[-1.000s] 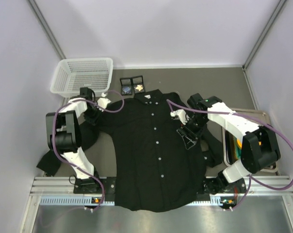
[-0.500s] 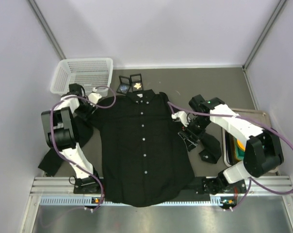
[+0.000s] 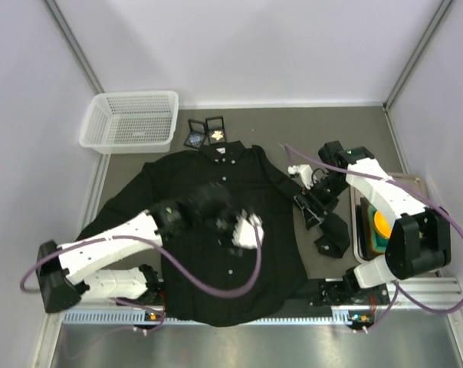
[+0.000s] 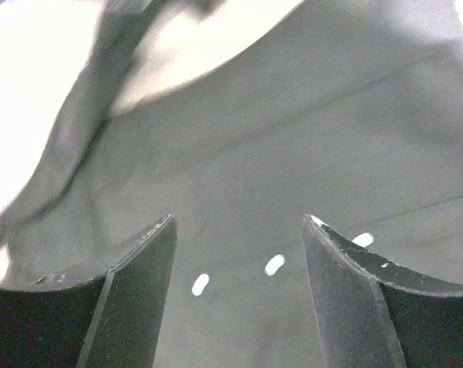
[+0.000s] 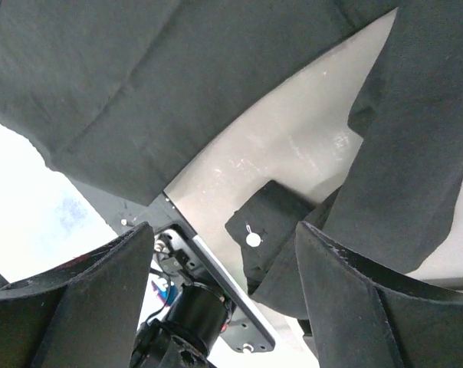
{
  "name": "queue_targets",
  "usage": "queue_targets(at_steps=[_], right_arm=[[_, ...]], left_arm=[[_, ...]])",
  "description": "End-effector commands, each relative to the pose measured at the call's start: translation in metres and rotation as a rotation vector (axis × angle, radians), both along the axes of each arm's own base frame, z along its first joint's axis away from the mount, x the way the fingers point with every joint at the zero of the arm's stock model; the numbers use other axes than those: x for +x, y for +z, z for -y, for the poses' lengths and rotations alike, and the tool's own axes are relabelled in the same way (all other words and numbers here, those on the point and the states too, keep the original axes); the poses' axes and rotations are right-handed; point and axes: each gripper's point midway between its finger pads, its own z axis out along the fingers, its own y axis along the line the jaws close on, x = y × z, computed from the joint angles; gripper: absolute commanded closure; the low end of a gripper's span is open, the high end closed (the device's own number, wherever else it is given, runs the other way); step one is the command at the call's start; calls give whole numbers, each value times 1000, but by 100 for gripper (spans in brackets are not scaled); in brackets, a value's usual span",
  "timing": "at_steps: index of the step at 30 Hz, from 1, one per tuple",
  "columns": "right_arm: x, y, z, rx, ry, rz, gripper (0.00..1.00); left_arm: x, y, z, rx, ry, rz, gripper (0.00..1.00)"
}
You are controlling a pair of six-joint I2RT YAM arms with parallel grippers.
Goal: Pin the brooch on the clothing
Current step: Flatten out the clothes at the center of the board.
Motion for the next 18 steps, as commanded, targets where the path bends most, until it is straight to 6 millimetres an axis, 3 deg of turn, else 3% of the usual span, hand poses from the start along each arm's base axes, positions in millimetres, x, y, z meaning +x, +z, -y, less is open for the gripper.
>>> queue_targets(at_steps=[1, 2, 8, 12, 18], right_arm=[[16, 21, -6, 54, -48, 50, 27], [16, 23, -5, 56, -54, 53, 27], [18, 26, -1, 64, -75, 67, 27], [19, 24, 1, 75, -79, 63, 27], [20, 22, 2, 82, -77, 70, 27]], left_arm=[[-80, -17, 60, 1, -92, 15, 28], [-101, -30, 77, 42, -143, 8, 28], [-134, -59, 142, 111, -91, -69, 33], [-152, -66, 175, 84, -71, -30, 35], [-170, -84, 196, 120, -47, -38, 32]])
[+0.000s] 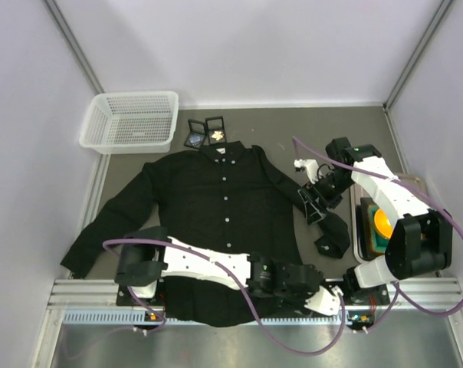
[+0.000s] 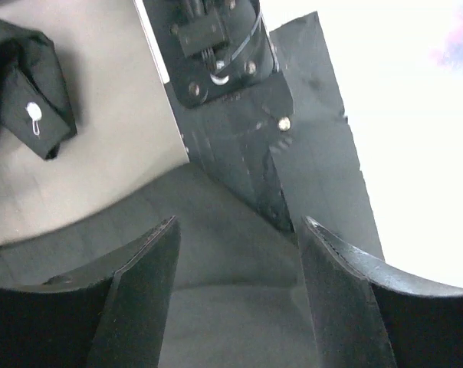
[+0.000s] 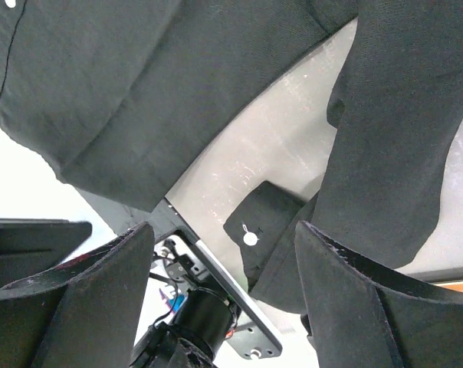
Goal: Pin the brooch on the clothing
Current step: Flatten out the clothes at the center of the board.
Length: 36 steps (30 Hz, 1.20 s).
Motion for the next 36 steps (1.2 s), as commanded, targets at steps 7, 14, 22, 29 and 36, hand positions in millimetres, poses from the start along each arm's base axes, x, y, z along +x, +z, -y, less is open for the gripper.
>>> queue_targets(at_steps=[7, 14, 22, 29, 36], right_arm=[[4, 9, -4, 57, 7, 50, 27], [0, 7, -4, 60, 2, 49, 27], [-1, 6, -3, 53, 1, 44, 27], [1, 5, -1, 43, 2, 47, 27], [1, 3, -2, 47, 4, 27, 27]], left_arm=[[6, -26, 25, 70, 164, 97, 42], [22, -42, 15, 147, 231, 184, 72], [26, 5, -17, 69, 255, 108, 100], [41, 3, -89, 173, 194, -381, 90], [108, -3, -141, 75, 249, -500, 89]])
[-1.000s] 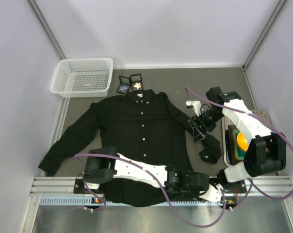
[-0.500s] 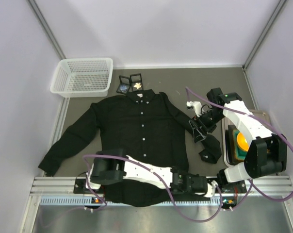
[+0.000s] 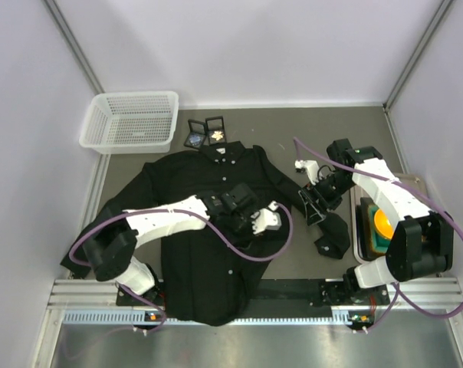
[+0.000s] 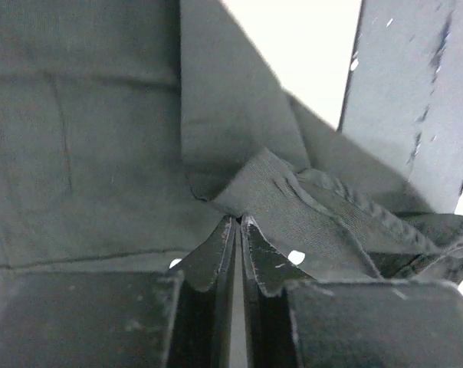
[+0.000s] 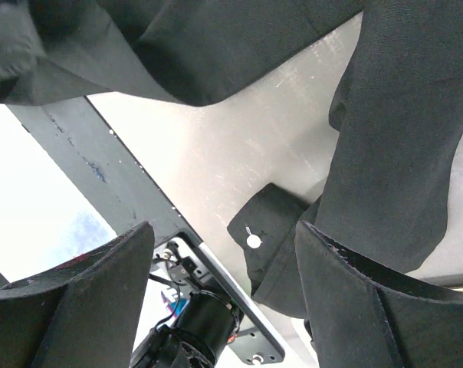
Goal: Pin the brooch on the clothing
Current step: Flatten out the clothes at the center of the board.
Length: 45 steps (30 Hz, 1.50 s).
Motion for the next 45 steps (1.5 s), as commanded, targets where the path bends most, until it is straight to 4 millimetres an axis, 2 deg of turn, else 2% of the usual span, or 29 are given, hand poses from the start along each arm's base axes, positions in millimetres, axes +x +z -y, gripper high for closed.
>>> queue_targets(at_steps=[1, 2, 4, 5, 6, 8, 9, 11, 14, 16, 20, 28, 31, 33, 35, 36, 40, 43, 45], right_arm=[[4, 4, -2, 26, 6, 27, 26], [3, 4, -2, 26, 4, 25, 26], [3, 4, 0, 18, 4, 26, 26], [3, 4, 0, 17, 4, 27, 26], [3, 4, 0, 17, 5, 26, 26], [3, 4, 0, 15, 5, 26, 26], [2, 4, 1, 13, 5, 25, 26], [2, 4, 1, 13, 7, 29, 26], [2, 4, 2, 7, 11, 33, 26], [2, 4, 2, 7, 11, 32, 26], [1, 3, 2, 7, 12, 28, 26], [0, 1, 6, -17, 8, 30, 25], [0, 1, 12, -39, 6, 47, 23], [0, 2, 15, -49, 5, 55, 23], [1, 3, 18, -56, -1, 66, 22], [1, 3, 20, -58, -1, 69, 22], [0, 5, 26, -65, -10, 73, 22], [0, 6, 30, -68, -17, 82, 22], [-1, 8, 33, -73, -20, 86, 22]], left_arm=[[8, 3, -30, -86, -39, -109, 89], [10, 0, -37, -74, -38, -119, 90], [26, -2, -48, -56, 5, -86, 86], [30, -1, -50, -59, 20, -80, 72], [36, 4, -54, -71, 53, -67, 63], [44, 12, -54, -84, 113, -36, 50], [44, 22, -52, -118, 118, -14, 46], [41, 33, -47, -159, 143, -37, 37], [30, 46, -40, -204, 158, -111, 36], [30, 47, -34, -205, 196, -160, 33], [29, 32, -25, -120, 283, -217, 32], [29, -11, -24, 56, 403, -231, 41], [28, -24, -27, 112, 410, -220, 50], [24, -26, -26, 130, 400, -242, 66], [16, -17, -18, 102, 355, -276, 95], [13, -13, -14, 88, 338, -279, 100], [1, 24, 13, -52, 254, -265, 100], [-20, 49, 31, -134, 158, -253, 100], [-46, 65, 42, -188, 61, -268, 100]])
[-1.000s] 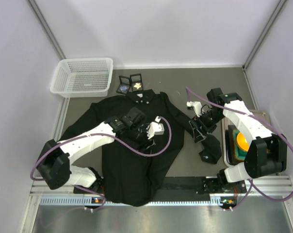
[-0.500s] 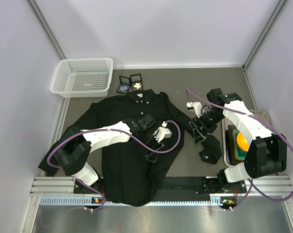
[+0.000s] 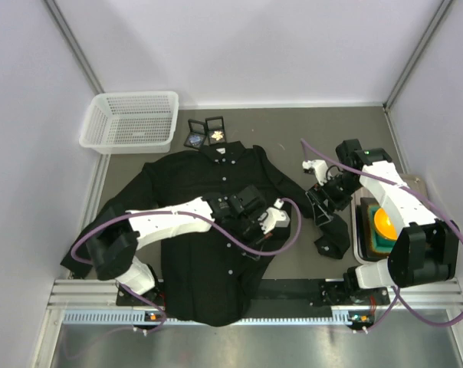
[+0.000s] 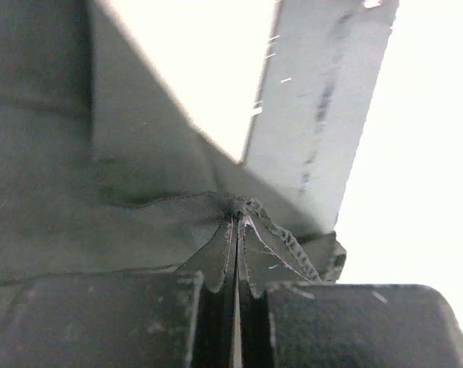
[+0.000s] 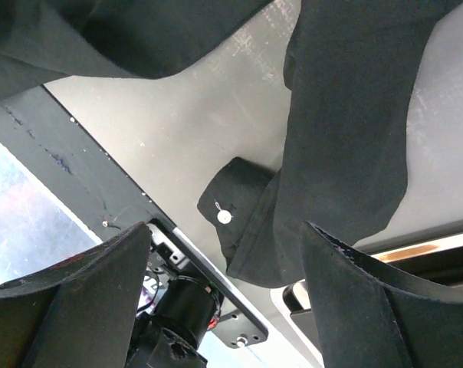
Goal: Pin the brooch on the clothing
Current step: Flatten out the clothes at the center of the board.
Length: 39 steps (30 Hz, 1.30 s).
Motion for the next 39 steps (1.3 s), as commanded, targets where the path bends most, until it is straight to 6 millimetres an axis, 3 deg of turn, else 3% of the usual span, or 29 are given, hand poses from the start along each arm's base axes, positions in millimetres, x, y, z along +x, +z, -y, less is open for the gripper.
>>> queue_targets(at_steps=[1, 2, 5, 7, 12, 13, 14, 15, 17, 20, 22, 23, 28, 34, 37, 38, 39], right_arm=[[-4, 8, 8, -3, 7, 36, 22], [-4, 9, 9, -1, 5, 36, 22], [-4, 9, 11, 2, -1, 35, 22], [-4, 9, 14, 0, -4, 36, 22], [-4, 14, 23, -14, -8, 44, 19], [-5, 15, 26, -17, -14, 43, 18], [-4, 17, 28, -20, -17, 43, 18], [-6, 17, 31, -22, -7, 42, 16], [-13, 16, 39, -51, 1, 33, 16], [-25, 10, 52, -104, 39, 52, 13], [-31, 4, 58, -133, 65, 56, 11], [-35, -2, 59, -141, 68, 53, 11], [-38, -32, 72, -216, 63, 17, 8], [-31, -60, 79, -263, 8, -59, 9], [-22, -60, 76, -255, -9, -75, 34], [-19, -57, 74, -245, -20, -71, 61], [-17, -52, 71, -229, -21, -69, 72]], left_arm=[[-38, 63, 42, -260, -165, 31, 100], [-54, 68, 48, -284, -214, 31, 100], [-77, 75, 68, -342, -288, 46, 100], [-84, 78, 80, -367, -280, 22, 100], [-86, 86, 133, -476, -281, 31, 100], [-86, 87, 141, -489, -278, 38, 95], [-86, 86, 149, -499, -289, 43, 83], [-87, 82, 149, -480, -300, 35, 58], [-85, 83, 148, -465, -326, 47, 48], [-72, 95, 121, -473, -317, 36, 38], [-61, 107, 107, -512, -281, 31, 22], [-45, 118, 92, -536, -243, 51, 15], [22, 140, 41, -522, -35, 163, 10], [73, 152, -11, -482, 156, 264, 11], [98, 154, -36, -477, 269, 292, 10], [102, 155, -42, -475, 313, 273, 11], [107, 154, -48, -467, 351, 257, 11]])
